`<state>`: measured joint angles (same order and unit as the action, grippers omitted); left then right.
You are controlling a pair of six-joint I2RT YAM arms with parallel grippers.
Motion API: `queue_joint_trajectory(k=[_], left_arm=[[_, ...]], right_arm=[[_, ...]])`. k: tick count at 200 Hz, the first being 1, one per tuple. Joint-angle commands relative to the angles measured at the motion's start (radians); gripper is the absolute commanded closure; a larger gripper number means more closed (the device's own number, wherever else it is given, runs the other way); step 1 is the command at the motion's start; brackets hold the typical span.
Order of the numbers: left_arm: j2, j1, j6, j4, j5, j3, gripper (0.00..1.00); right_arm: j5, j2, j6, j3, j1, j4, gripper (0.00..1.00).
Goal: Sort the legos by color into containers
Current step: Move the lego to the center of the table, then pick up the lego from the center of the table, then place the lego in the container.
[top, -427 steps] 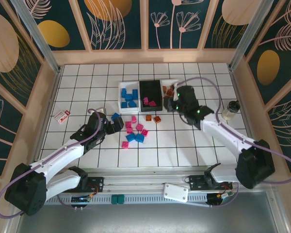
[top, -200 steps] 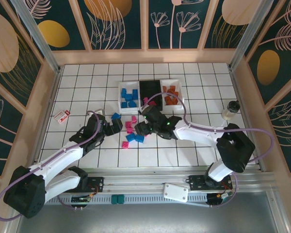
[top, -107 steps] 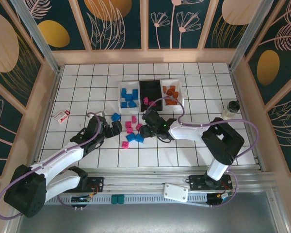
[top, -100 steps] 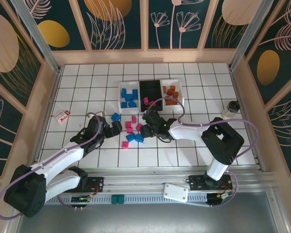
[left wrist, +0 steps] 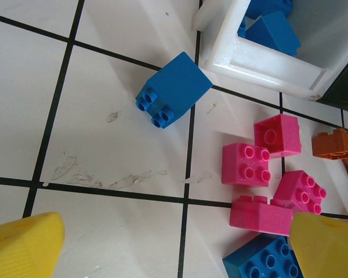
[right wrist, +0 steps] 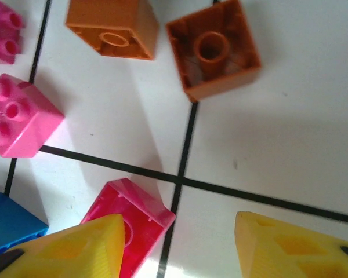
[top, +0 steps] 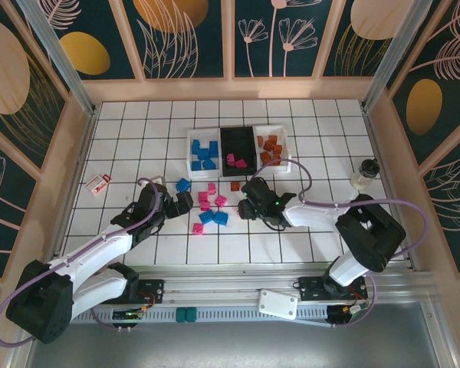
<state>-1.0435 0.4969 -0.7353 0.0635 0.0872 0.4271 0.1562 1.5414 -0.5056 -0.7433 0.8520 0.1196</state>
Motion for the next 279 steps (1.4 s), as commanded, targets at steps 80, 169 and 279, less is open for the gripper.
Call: queue_joint_trajectory(k=[80, 169, 279], left_arm=[[-0.013, 0.001, -0.009, -0.014, 0.006, -0.004, 0.01], [-0.036, 0.002, -0.002, -0.027, -0.016, -0.002, 0.02], [0.020, 0.002, 0.029, 0.014, -0.090, -0.006, 0.02]], right_arm=[[0.031, 0.102, -0.082, -0.039, 0.041, -0.037, 0.32], [0.050, 0.073, 0.009, -0.044, 0.012, -0.050, 0.70], [-0.004, 0.273, 0.205, -0.501, -0.176, -0.042, 0.81]])
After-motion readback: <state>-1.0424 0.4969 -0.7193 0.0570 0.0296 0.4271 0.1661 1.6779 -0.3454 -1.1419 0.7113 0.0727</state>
